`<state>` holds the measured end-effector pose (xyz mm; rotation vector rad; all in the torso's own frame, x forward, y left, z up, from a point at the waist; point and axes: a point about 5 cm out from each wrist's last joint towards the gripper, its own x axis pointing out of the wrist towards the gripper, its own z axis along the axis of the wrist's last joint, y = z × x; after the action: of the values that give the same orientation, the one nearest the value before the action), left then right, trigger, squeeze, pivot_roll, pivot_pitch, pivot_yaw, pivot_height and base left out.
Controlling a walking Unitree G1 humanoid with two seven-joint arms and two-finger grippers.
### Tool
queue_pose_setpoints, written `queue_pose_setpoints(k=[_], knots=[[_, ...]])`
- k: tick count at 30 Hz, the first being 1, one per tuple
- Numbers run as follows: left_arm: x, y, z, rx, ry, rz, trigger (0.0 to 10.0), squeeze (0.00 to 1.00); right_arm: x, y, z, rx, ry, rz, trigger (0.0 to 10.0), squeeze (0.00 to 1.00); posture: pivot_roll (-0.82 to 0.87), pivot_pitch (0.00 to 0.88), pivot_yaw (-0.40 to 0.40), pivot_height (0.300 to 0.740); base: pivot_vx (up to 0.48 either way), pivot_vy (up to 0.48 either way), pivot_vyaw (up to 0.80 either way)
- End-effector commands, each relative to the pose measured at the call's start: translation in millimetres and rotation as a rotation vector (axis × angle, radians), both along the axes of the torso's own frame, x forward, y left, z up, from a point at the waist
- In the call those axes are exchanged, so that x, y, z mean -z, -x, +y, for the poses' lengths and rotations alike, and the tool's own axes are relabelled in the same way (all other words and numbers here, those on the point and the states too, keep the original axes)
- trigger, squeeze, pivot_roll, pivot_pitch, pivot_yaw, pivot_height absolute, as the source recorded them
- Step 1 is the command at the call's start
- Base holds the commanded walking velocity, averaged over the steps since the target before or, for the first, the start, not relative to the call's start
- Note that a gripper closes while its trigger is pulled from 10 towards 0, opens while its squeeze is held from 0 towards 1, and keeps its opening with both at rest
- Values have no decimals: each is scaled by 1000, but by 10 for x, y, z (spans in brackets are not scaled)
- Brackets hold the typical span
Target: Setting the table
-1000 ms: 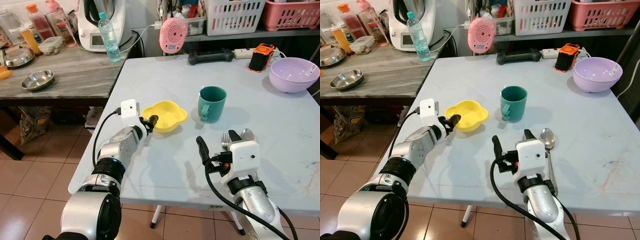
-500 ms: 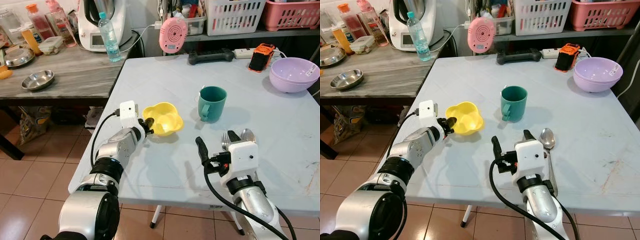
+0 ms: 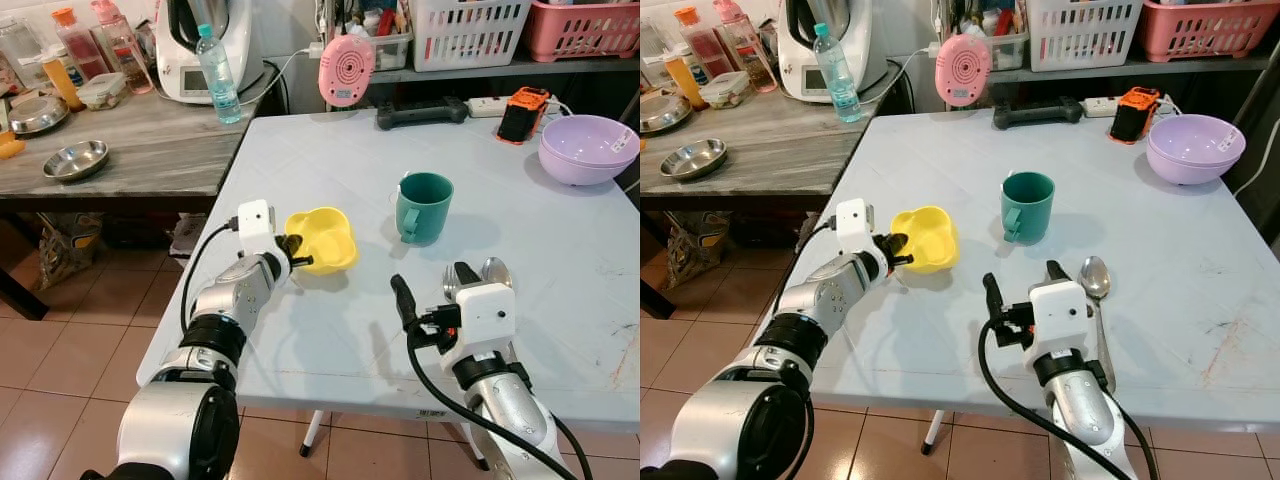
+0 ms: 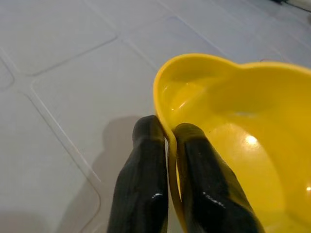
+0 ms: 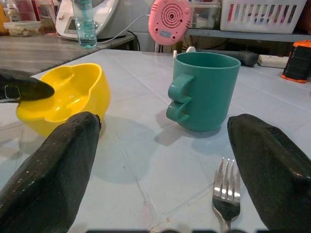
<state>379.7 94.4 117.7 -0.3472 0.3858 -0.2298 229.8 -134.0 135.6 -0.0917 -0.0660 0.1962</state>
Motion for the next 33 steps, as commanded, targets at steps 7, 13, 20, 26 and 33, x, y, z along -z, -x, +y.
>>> queue_pose_setpoints(k=[7,13,20,26,33], knots=[[24,3,245,-82,-109,-28,0,0,15,-32,80,-56,-19,11,10000,0,-149,17,122,740,0,0,0],[95,84,477,-176,-128,-37,0,0,27,-60,146,-147,-37,37,10000,0,-128,10,111,740,0,0,0],[150,254,641,-231,-140,-92,0,0,14,-138,82,-125,-18,26,10000,0,-105,0,90,740,0,0,0],[129,410,687,-240,-114,-176,0,0,-40,-221,-7,-54,-19,-5,10000,0,-96,0,74,740,0,0,0],[-23,550,630,-222,-126,-299,0,0,-61,-247,-32,-37,-26,-15,10000,0,-94,0,63,740,0,0,0]])
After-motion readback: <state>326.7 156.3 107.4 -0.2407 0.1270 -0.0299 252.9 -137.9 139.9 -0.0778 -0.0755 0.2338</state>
